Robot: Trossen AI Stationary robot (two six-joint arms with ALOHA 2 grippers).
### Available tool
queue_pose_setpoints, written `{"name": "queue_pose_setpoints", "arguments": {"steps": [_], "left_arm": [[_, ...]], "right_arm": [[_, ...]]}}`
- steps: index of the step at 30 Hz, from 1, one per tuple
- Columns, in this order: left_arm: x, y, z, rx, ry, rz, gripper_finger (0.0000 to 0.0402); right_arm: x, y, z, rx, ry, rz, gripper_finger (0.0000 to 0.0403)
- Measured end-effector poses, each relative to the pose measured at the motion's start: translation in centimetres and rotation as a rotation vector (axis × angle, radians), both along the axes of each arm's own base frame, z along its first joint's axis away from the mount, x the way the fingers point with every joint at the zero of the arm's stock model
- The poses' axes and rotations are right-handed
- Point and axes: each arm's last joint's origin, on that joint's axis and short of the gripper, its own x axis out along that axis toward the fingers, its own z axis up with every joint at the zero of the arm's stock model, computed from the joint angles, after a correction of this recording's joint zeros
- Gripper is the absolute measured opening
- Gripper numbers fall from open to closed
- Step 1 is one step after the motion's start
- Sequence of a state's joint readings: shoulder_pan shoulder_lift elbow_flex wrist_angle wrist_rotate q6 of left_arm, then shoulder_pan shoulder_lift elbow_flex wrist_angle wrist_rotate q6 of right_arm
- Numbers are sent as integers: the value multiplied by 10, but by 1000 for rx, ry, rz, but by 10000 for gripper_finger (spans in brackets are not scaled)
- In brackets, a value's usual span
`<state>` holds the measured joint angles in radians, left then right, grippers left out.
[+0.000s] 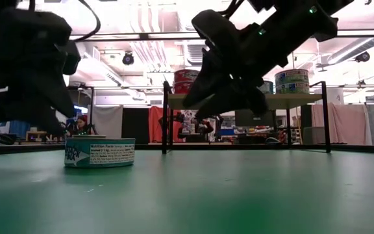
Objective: Stack canned seafood by type on shelf
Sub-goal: Stack the green/blue tuna can on top of the other green/blue tuna can on the shelf
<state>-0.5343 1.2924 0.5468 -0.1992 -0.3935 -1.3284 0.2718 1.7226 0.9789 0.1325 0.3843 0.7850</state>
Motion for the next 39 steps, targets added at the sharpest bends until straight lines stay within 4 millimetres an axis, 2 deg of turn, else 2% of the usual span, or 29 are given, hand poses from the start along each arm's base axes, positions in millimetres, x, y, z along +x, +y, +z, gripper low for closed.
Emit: {"name": "queue_pose_setpoints", "arguments": {"steps": [5, 12, 25, 34, 39], "left_arm": [[3, -1, -10, 6, 32, 35, 228], [12, -6, -19, -13, -1, 41, 224], [31, -16, -40, -33, -71, 30, 224], [47, -18, -51, -40, -150, 17, 223], [52, -19, -54, -28, -195, -15, 223]], "right_arm": [[-3, 0, -4, 2, 12, -1, 207], [-5, 3, -6, 7, 1, 10, 234], [-7, 10, -9, 25, -30, 50, 230], [0, 15, -33, 51, -26, 78, 238], [3, 17, -36, 86, -53, 111, 231]]}}
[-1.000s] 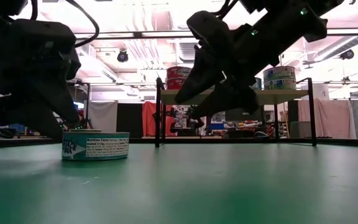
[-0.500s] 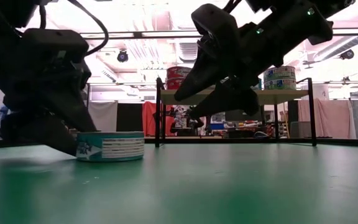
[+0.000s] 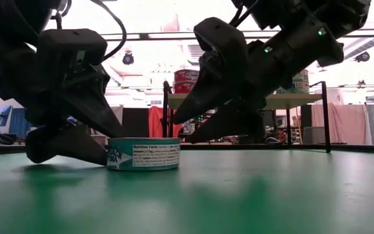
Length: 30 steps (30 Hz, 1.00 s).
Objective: Stack canned seafood by type on shelf
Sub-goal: Stack the green/blue tuna can on top of the other green/blue tuna can on the shelf
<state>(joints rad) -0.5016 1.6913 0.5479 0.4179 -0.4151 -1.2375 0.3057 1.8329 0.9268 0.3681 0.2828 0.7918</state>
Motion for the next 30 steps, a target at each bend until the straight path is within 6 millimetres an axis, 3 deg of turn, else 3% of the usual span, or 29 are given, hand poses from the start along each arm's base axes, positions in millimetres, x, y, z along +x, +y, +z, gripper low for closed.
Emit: {"name": "queue_pose_setpoints", "arguments": {"steps": [8, 18, 30], "left_arm": [[3, 0, 2, 19, -35, -11, 223], [6, -1, 5, 7, -77, -15, 223], [9, -2, 12, 35, -143, -44, 223]], "right_arm": [[0, 0, -2, 17, 8, -6, 228], [4, 3, -23, 71, 28, 14, 221], [7, 4, -30, 90, 12, 43, 205]]}}
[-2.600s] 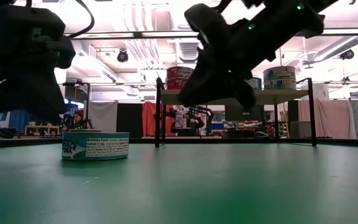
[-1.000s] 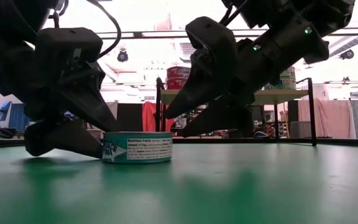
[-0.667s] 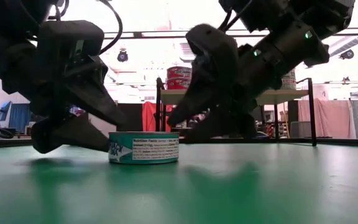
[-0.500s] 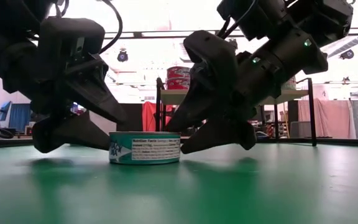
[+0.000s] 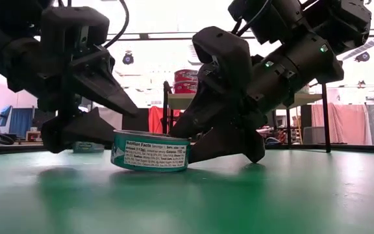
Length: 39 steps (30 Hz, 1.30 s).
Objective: Stack canned seafood by type on shelf
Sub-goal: Stack the green/blue tuna can on top of the other green/blue tuna can on the shelf
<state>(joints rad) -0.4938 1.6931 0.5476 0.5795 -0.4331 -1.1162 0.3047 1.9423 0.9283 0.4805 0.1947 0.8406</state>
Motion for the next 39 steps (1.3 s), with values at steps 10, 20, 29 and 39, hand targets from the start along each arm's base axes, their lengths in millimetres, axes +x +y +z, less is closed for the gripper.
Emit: {"name": "queue_pose_setpoints", "arguments": {"steps": [10, 20, 29, 39], "left_arm": [[2, -1, 8, 40, -39, -25, 223], [0, 0, 34, 3, -131, -34, 223], [-5, 3, 53, 34, -166, -59, 223], [-4, -3, 57, 243, -155, -194, 223]], "right_arm": [[1, 0, 1, -46, -28, 16, 140], [1, -3, -2, -88, -10, 2, 87], [-2, -6, -5, -153, 29, -34, 13], [-4, -10, -4, -212, 52, -58, 12]]}}
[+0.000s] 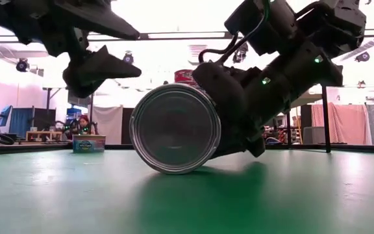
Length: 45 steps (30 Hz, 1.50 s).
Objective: Stack canned seafood by type on shelf
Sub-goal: Stack the green/blue tuna can on top of the other green/blue tuna can on the shelf
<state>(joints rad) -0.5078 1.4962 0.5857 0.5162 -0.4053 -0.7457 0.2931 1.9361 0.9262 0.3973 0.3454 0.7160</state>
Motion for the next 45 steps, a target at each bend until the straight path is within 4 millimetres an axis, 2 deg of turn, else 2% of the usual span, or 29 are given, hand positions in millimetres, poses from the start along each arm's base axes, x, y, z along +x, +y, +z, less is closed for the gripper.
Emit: {"name": "queue_pose_setpoints", "arguments": {"steps": [5, 10, 17, 25, 29, 36, 40, 45], "left_arm": [[11, -6, 5, 103, -7, -41, 223], [17, -10, -4, 178, 120, -55, 223], [25, -17, -20, 202, 196, -58, 222], [27, -18, -24, 216, 211, -60, 205], [26, -18, -25, 221, 211, -54, 201], [26, -17, -25, 272, 204, -51, 201], [27, -15, -25, 326, 197, -61, 201], [29, -14, -24, 390, 187, -80, 201]], "right_arm": [[-3, -7, 12, -79, 22, -20, 12], [-9, -7, 32, -194, 39, 33, 12], [-24, 18, 60, -315, 11, 201, 12], [-37, 48, 63, -466, -6, 363, 22], [-43, 56, 66, -613, 23, 542, 61], [-39, 48, 79, -789, 61, 656, 179], [-29, 37, 78, -802, 83, 696, 234], [-20, 20, 82, -752, 91, 777, 266]]}}
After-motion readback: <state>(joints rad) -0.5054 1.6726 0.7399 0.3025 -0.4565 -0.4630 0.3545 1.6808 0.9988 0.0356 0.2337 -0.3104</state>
